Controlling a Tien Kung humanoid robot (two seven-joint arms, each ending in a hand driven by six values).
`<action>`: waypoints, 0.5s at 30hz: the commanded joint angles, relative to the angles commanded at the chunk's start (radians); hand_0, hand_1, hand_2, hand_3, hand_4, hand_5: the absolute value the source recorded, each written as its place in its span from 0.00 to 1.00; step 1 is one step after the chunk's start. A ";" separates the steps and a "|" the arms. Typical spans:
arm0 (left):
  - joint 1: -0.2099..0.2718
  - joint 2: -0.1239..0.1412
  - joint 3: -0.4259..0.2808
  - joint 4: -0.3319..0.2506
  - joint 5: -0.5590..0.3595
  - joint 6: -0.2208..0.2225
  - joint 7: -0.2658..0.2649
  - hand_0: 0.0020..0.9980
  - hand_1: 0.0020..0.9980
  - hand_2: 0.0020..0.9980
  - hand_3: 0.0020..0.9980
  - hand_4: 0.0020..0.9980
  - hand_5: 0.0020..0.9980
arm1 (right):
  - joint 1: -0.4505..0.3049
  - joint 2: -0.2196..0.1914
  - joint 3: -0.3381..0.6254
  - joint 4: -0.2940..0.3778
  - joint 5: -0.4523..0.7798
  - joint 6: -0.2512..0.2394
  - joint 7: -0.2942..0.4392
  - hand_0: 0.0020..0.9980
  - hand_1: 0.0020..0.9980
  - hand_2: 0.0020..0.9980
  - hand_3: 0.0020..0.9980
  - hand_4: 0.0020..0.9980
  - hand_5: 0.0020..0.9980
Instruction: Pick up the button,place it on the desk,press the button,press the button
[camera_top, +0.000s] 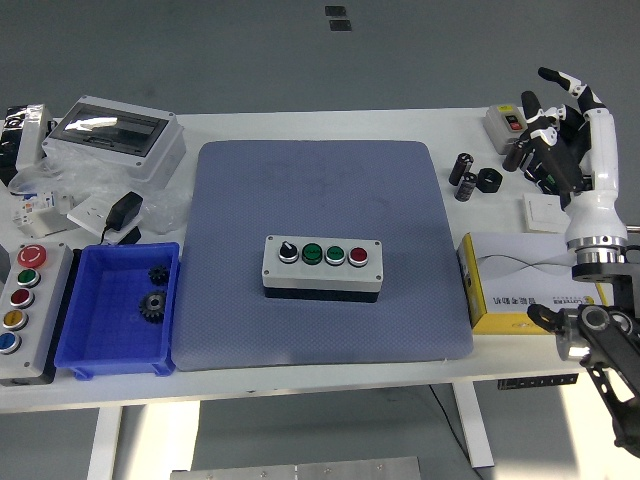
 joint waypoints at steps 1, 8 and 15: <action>0.000 0.000 -0.001 0.000 0.002 0.000 0.000 0.62 0.60 0.53 0.59 0.64 0.19 | -0.002 0.003 0.003 -0.001 0.003 0.001 0.004 0.65 0.73 0.76 0.86 0.96 0.61; 0.001 -0.004 -0.004 0.000 0.001 0.002 0.000 0.63 0.60 0.53 0.58 0.64 0.19 | -0.015 0.012 0.015 -0.002 0.009 0.006 0.017 0.71 0.76 0.78 0.86 0.96 0.64; -0.005 -0.004 -0.003 0.000 -0.004 0.005 -0.003 0.63 0.60 0.53 0.58 0.64 0.19 | -0.020 0.018 0.022 -0.004 0.006 0.009 0.017 0.75 0.78 0.80 0.86 0.94 0.62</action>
